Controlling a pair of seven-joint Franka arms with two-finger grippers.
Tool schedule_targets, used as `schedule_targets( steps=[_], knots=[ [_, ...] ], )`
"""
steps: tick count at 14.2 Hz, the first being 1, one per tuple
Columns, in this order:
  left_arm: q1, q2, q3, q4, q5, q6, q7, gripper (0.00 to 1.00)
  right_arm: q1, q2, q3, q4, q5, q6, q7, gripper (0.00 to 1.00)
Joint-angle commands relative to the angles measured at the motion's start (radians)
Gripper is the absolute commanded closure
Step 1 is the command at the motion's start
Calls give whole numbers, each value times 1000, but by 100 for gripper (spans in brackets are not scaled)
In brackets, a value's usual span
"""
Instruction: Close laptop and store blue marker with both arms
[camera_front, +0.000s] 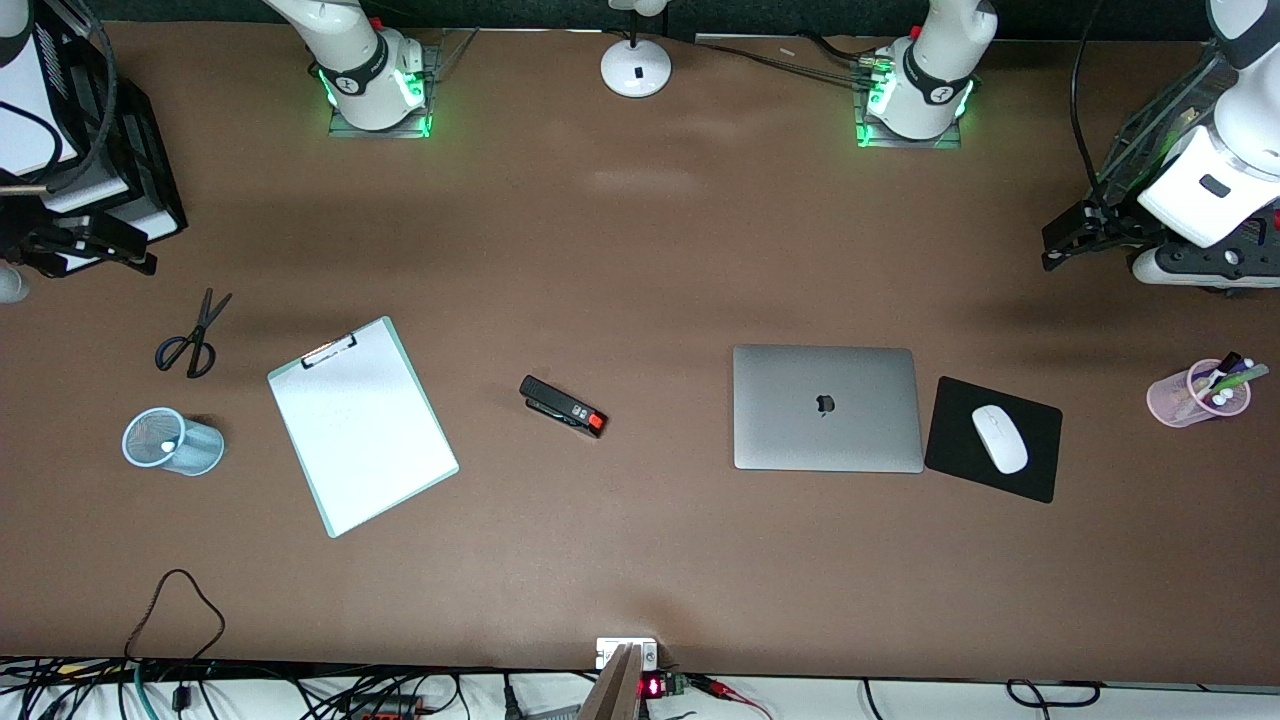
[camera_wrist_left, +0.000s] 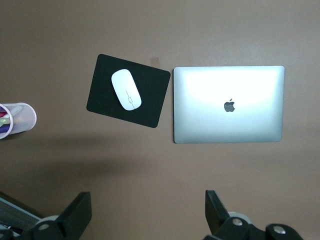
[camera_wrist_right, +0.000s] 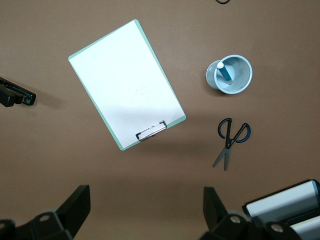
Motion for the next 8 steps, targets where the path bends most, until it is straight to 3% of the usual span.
schedule_targets(
  steps=[1, 8],
  knots=[
    [4, 4, -4, 22, 17, -21, 4, 0, -2, -97, 3, -126, 1, 69, 17, 0],
    [4, 4, -4, 22, 17, -21, 4, 0, -2, -143, 0, -172, 0, 90, 6, 0]
  ],
)
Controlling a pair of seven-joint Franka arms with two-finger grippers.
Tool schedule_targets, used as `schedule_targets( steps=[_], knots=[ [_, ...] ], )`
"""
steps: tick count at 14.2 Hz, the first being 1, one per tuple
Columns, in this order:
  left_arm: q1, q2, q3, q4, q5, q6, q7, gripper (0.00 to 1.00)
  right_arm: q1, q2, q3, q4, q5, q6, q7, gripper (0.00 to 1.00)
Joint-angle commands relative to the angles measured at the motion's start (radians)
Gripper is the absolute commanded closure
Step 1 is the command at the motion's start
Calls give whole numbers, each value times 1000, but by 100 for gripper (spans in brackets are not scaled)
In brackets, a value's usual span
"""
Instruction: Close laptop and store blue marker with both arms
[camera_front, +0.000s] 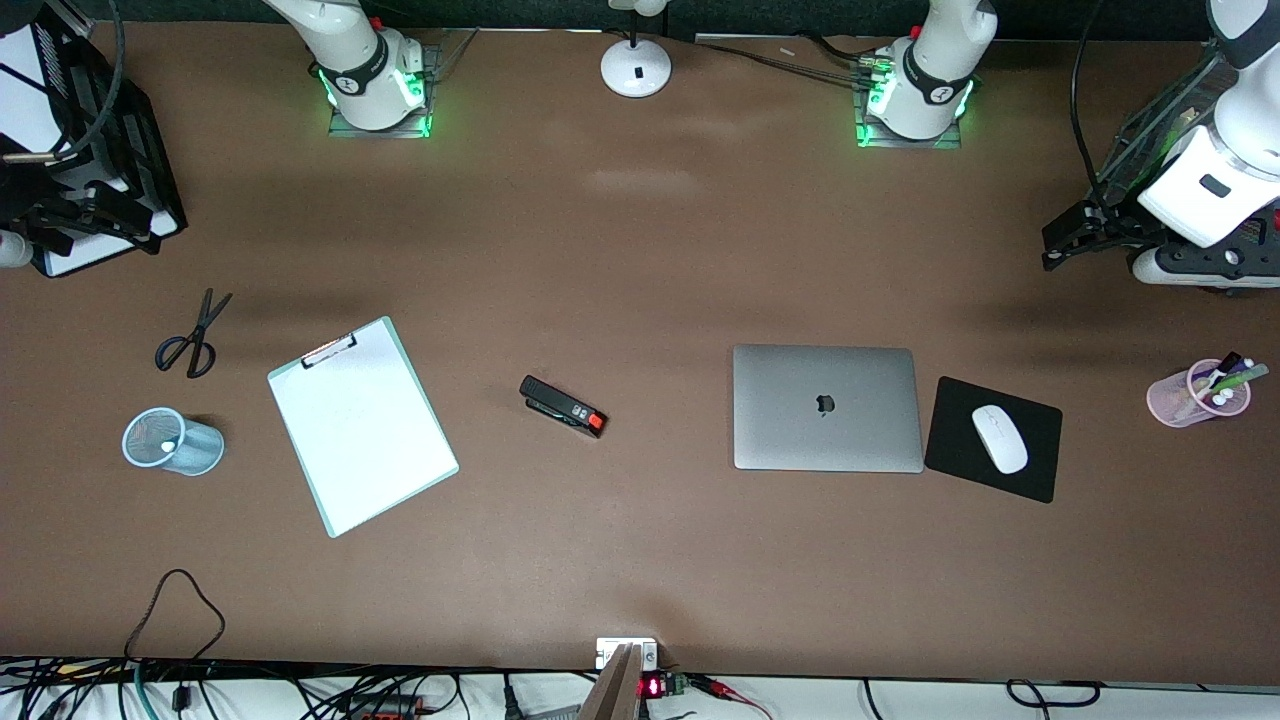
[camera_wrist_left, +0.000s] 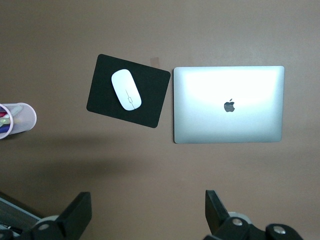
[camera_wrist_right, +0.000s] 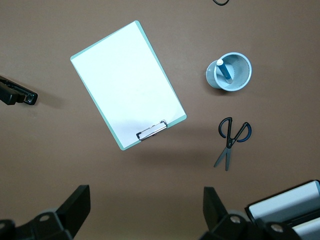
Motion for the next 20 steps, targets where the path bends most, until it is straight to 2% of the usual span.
schedule_targets(
  steps=[1, 20],
  knots=[
    [5, 4, -4, 21, 17, -21, 5, 0, -2, -33, 3, -37, 1, 21, -2, 0],
    [5, 3, -4, 21, 17, -26, 15, 0, -3, -29, 3, -24, 21, 18, -4, 0]
  ],
)
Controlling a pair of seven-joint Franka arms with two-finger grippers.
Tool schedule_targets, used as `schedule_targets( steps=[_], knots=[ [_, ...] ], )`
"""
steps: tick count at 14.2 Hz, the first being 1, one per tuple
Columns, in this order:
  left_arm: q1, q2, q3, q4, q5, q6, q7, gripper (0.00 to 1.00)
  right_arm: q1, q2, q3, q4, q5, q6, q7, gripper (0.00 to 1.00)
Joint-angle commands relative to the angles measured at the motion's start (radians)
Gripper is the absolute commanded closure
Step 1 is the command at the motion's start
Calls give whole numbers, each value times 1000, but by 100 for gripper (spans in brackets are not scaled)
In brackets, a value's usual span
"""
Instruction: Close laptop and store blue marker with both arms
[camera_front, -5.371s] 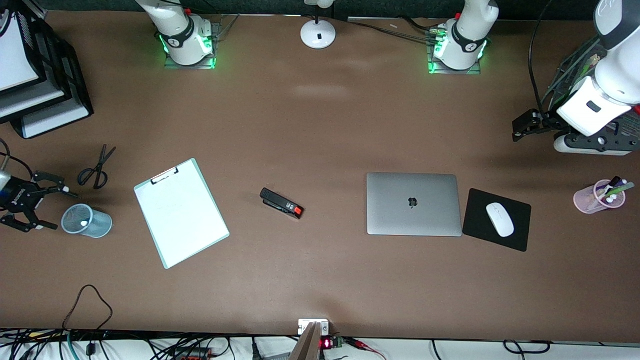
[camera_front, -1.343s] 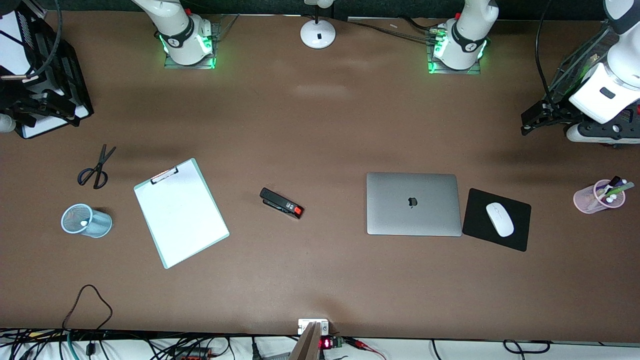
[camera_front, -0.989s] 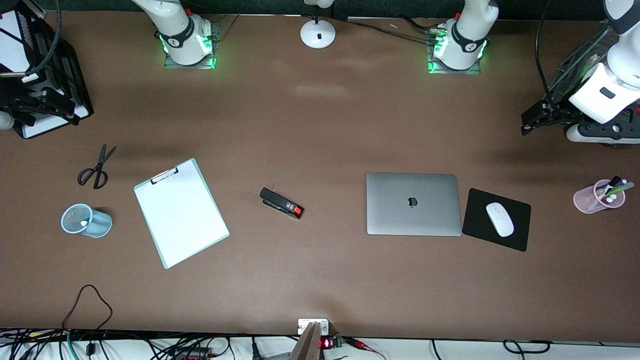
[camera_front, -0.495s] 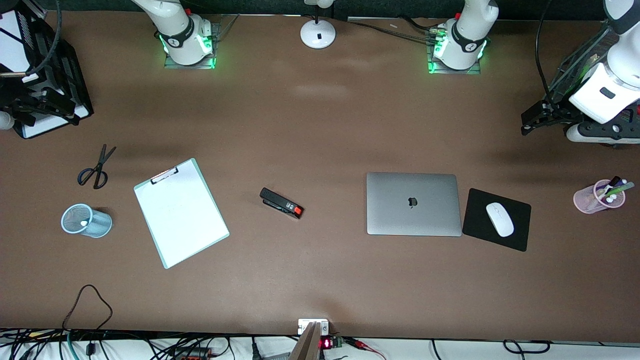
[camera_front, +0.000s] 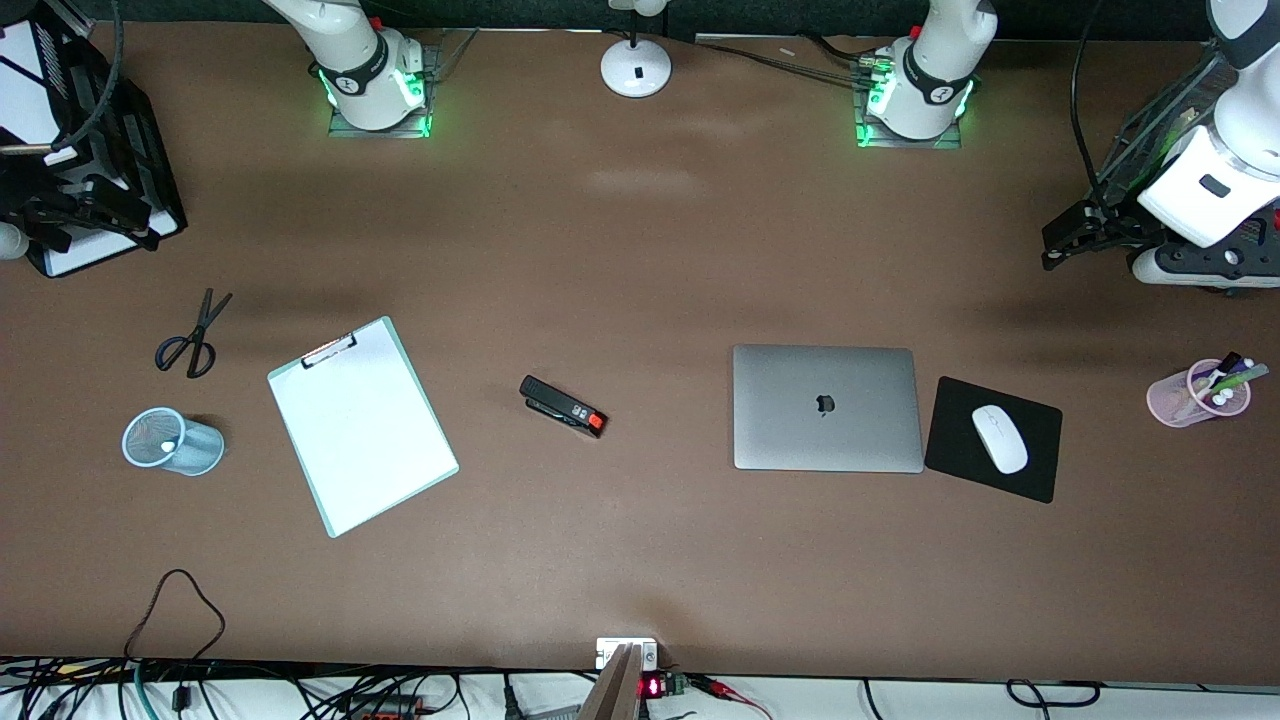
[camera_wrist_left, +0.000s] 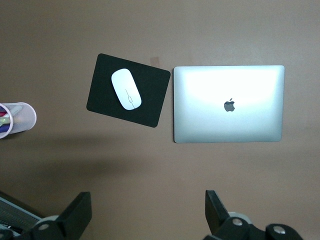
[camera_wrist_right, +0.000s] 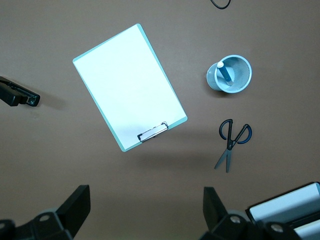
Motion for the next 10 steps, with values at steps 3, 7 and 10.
schedule_targets(
  steps=[3, 7, 10],
  knots=[
    [5, 3, -4, 23, 17, -26, 15, 0, -4, -18, 0, -18, 22, 9, -3, 0],
    [5, 3, -7, 38, 17, -63, 15, 0, -4, -20, 0, -18, 22, 5, -3, 0],
    [5, 3, -7, 40, 17, -66, 18, 0, -2, -20, 0, -18, 22, 3, -3, 0]
  ],
)
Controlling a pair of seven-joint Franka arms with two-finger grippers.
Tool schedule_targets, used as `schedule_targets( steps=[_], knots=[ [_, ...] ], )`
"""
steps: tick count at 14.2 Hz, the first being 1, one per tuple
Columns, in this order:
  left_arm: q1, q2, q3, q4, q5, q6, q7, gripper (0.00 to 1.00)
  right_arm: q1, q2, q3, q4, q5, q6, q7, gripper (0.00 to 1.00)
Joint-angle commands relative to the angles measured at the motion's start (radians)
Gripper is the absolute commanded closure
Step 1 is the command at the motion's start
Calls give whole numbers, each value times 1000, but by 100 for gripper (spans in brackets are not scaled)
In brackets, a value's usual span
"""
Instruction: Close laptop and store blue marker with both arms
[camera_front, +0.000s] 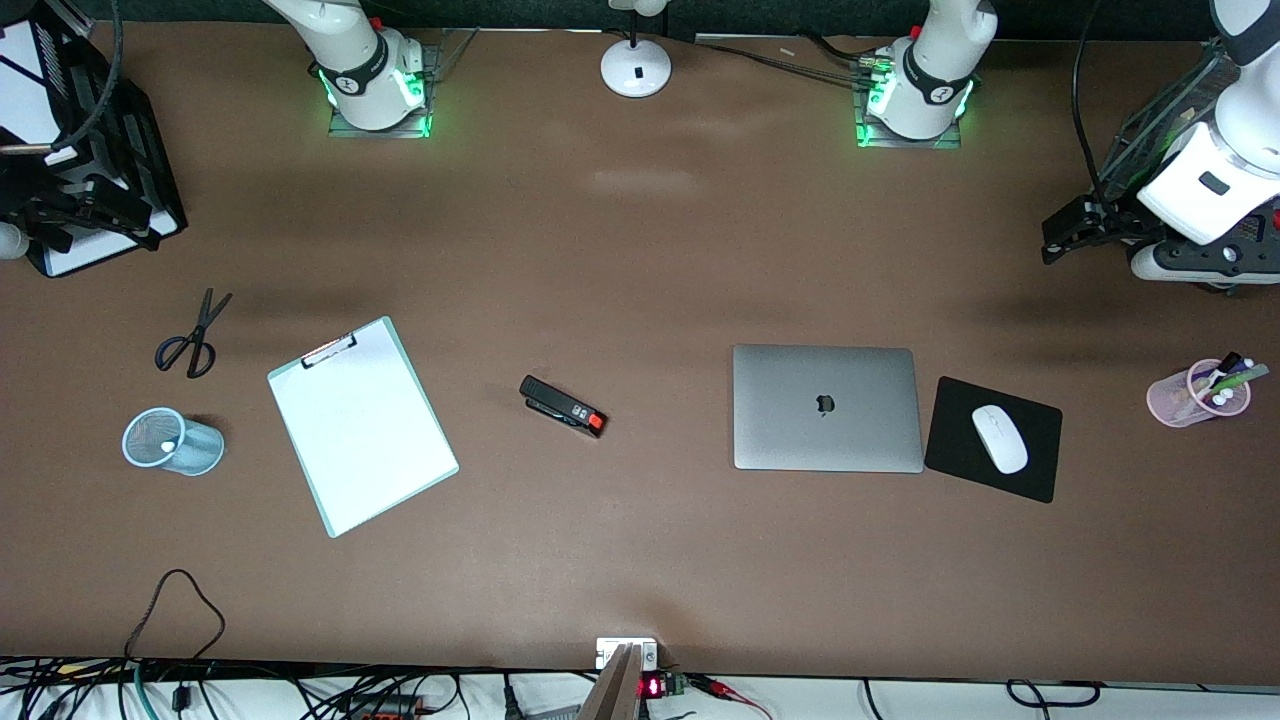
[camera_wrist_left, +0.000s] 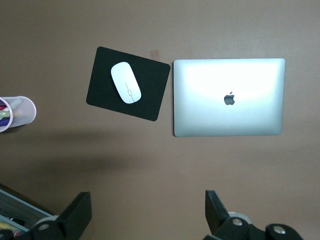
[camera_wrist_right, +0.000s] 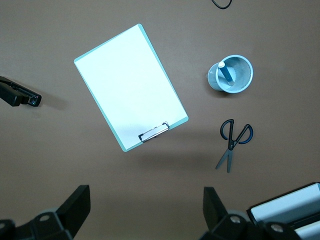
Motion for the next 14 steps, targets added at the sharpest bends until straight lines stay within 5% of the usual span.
schedule_targets(
  steps=[1, 14],
  knots=[
    [5, 3, -5, 26, 17, -26, 18, 0, -2, -20, 0, -18, 18, 3, -3, 0],
    [4, 4, -8, 26, 17, -34, 18, 0, 1, -17, 2, -18, 24, 0, 58, 0]
  ],
)
